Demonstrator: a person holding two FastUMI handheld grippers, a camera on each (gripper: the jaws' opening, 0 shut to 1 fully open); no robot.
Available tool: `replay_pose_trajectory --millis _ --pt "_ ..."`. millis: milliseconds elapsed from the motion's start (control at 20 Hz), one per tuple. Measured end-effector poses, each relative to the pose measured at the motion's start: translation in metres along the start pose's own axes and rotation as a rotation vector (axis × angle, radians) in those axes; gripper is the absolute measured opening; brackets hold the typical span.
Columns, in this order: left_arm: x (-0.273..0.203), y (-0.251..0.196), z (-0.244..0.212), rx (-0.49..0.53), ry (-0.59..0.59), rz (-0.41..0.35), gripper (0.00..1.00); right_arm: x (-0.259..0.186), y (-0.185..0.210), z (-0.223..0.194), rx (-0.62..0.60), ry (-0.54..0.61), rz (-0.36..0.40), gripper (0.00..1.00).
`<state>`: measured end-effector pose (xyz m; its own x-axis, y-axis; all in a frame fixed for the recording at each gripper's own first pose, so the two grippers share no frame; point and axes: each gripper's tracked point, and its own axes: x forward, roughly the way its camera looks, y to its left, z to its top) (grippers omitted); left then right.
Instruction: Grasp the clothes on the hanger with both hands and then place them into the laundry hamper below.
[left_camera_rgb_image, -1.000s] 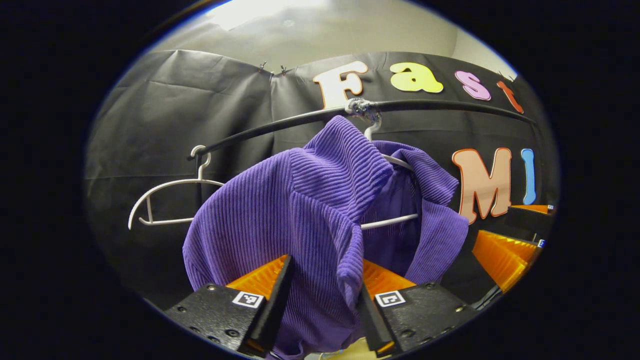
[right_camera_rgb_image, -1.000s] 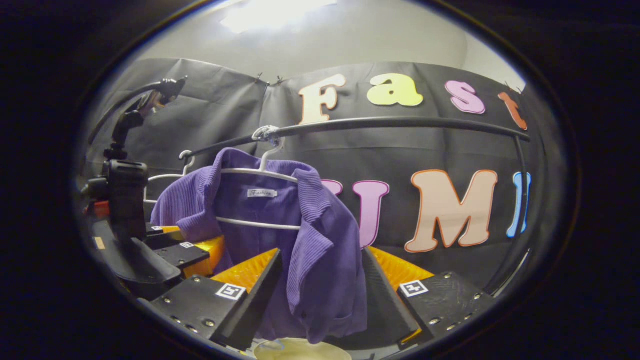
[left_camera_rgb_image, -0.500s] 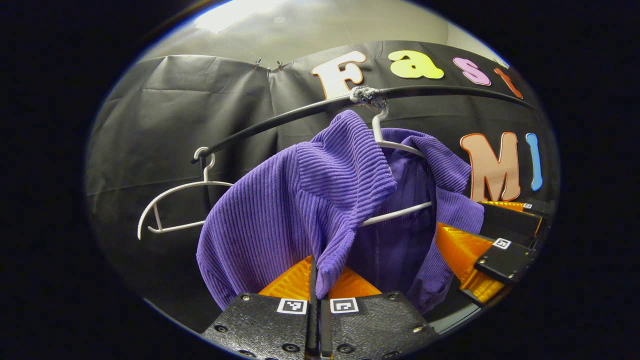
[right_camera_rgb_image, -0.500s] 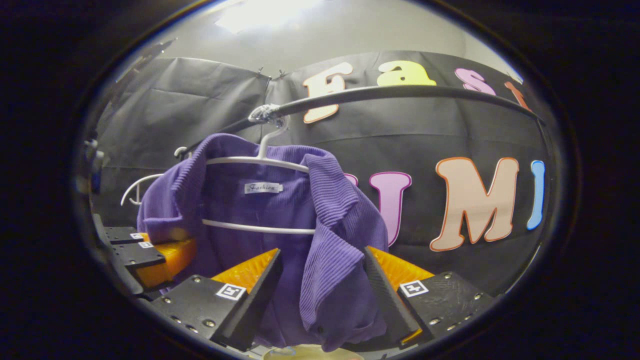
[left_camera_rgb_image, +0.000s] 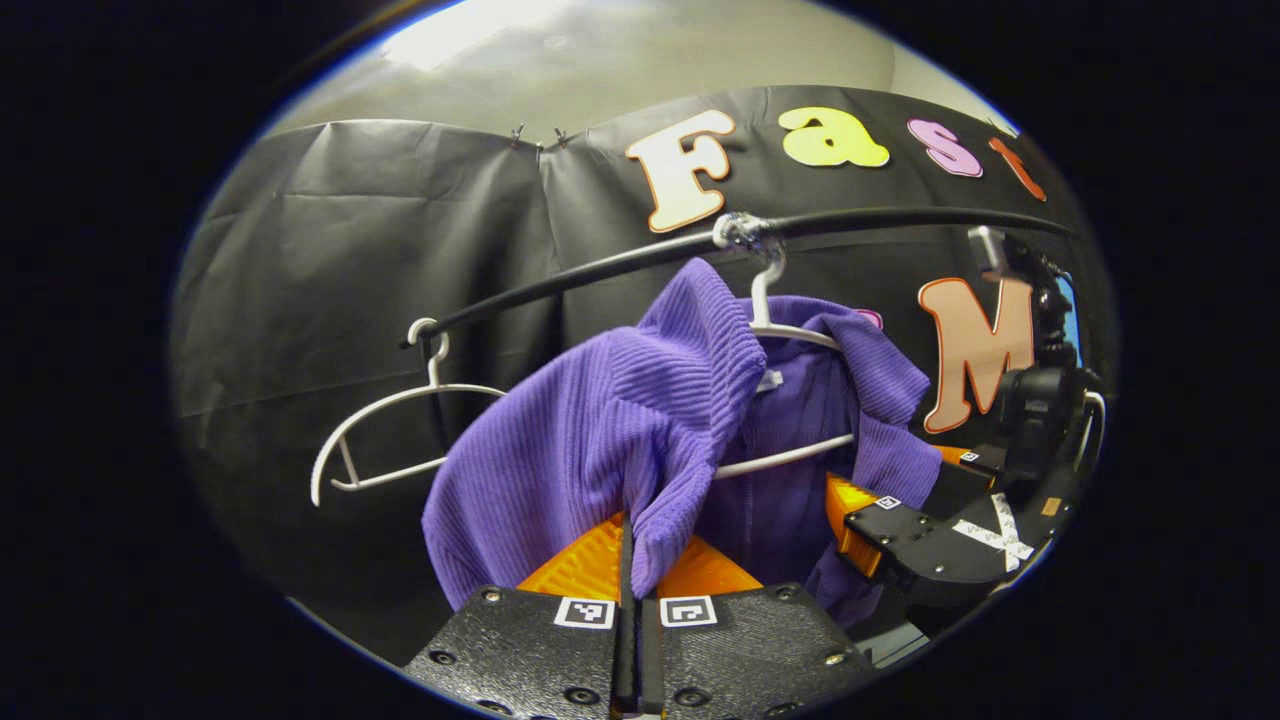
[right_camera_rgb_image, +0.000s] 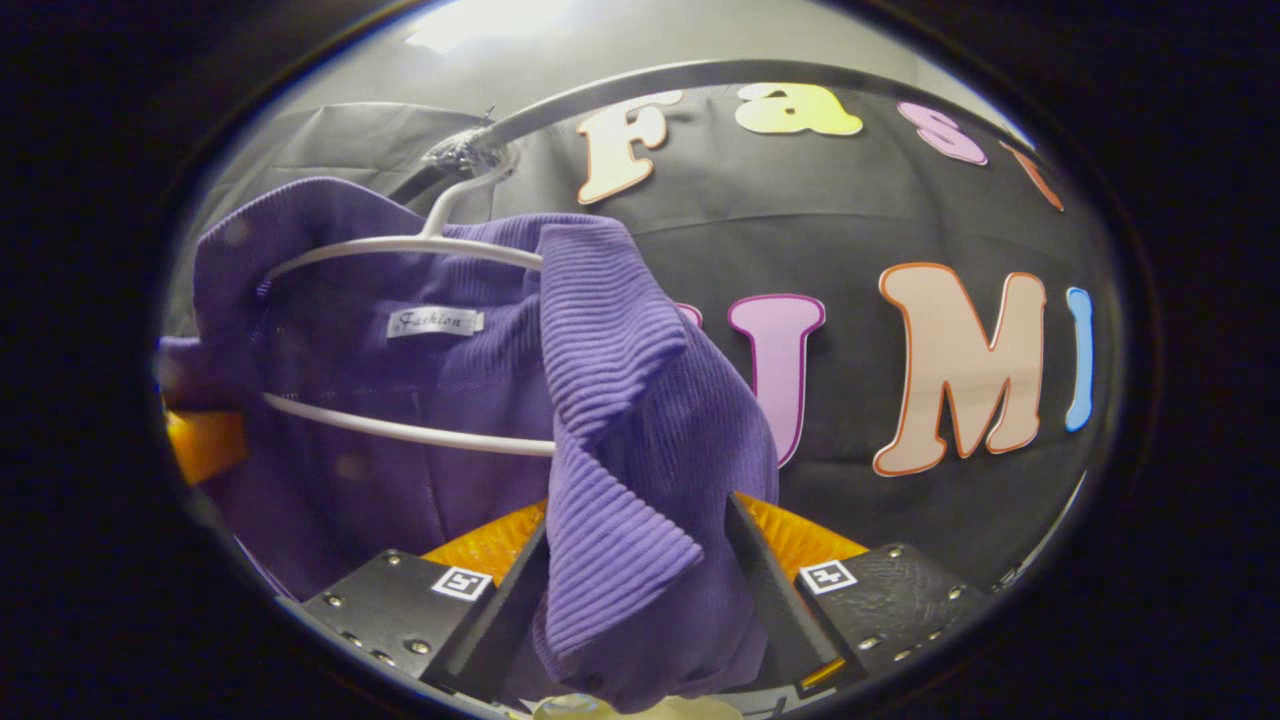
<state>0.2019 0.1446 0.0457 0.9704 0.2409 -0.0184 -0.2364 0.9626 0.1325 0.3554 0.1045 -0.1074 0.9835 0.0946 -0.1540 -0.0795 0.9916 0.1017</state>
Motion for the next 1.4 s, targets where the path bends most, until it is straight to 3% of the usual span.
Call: replay_pose_trajectory --millis 100,250,350,500,1100,1400 --pt "-0.003 0.016 0.009 -0.007 -0.005 0.043 0.03 0.005 -0.002 -0.002 0.007 0.008 0.005 0.93" --pt "-0.008 0.036 0.021 -0.018 -0.019 0.098 0.03 0.006 -0.008 -0.004 -0.003 0.027 0.003 0.74" --pt "-0.009 0.050 0.028 -0.018 -0.021 0.132 0.02 0.009 -0.010 -0.007 -0.003 0.042 0.002 0.69" --pt "-0.008 0.068 0.034 -0.022 -0.029 0.181 0.03 0.007 -0.028 0.002 -0.006 0.012 -0.065 0.16" --pt "-0.009 0.116 0.068 -0.071 -0.080 0.263 0.02 0.005 -0.092 0.047 -0.033 -0.058 -0.211 0.16" --pt "-0.005 0.139 0.084 -0.086 -0.103 0.287 0.05 0.018 -0.103 0.076 -0.097 -0.132 -0.231 0.16"
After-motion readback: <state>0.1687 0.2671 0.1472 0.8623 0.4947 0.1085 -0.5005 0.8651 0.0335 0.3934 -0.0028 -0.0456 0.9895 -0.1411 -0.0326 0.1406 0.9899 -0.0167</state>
